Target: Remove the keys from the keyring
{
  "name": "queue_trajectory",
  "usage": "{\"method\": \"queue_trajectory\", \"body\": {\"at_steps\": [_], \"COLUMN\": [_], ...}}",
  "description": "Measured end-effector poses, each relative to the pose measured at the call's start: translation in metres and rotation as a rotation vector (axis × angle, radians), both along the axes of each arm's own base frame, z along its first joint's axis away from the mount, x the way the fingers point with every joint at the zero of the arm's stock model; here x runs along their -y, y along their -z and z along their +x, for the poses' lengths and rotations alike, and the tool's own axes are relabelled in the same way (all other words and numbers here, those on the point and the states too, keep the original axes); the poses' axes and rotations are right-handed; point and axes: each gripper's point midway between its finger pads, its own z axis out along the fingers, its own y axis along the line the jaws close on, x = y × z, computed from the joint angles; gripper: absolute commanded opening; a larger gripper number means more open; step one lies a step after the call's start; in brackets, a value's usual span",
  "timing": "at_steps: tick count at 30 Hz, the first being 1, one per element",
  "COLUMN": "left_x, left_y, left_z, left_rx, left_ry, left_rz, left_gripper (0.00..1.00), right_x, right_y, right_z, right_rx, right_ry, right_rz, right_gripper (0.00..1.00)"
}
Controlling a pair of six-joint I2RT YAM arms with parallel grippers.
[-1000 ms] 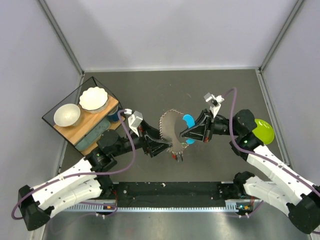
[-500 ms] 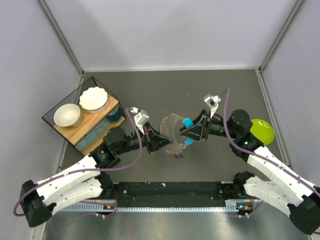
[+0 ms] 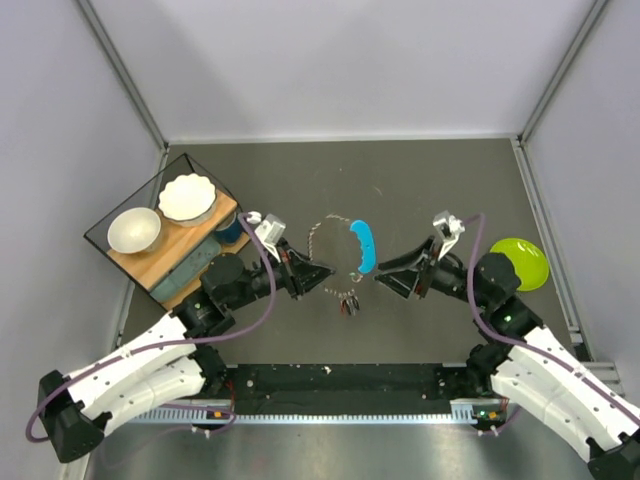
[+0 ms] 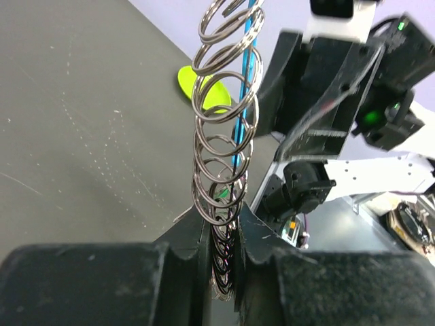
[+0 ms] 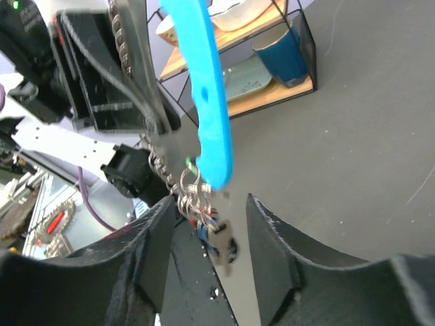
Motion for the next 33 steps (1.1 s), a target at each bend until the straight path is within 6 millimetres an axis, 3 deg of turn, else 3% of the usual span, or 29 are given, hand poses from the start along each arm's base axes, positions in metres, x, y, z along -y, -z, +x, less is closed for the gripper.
{"method": "queue_trajectory", "body": {"at_steps": [3,8,16,24,28,33], "left_x": [-0.007,-0.015,-0.012,-0.011,-0.011,-0.012], "left_y": [-0.009,-0.025,-0.048,-0.052,-0.043,-0.038], "left_z": [0.005,0.010,-0.001,-0.004,0.003,0.007], "left_rx": [-0.004,-0.030,-0.060,-0.074,-0.071,-0.040], "left_ry": [-0.034,-0.047,0.017,0.039,-0.001,-0.018], "left_rz": [-0.033,-0.108,-0.218,-0.247,-0.215,-0.181], "left_gripper": [0.00,0.00,0.00,0.00,0.00,0.00], "right_x": [0.002,0.004,-0.002,-0.021,-0.029,-0.018], "right_y": [0.014,0.017,0.003,0.012,-0.011,-0.029], "right_z": [-0.009,-0.013,-0.003,0.007,-0.007,-0.018], "right_rx": [0.034,0.105,0.161,0.115,0.168,0.241], "right_ry": [-0.022,-0.025,0.004,-0.010,-0.043,0.001], "right_rz": [0.018,0.079,0.145,0.124,0.144,0.176], "right_gripper": [0.38,0.32,0.30,0.28,0.28,0.27]}}
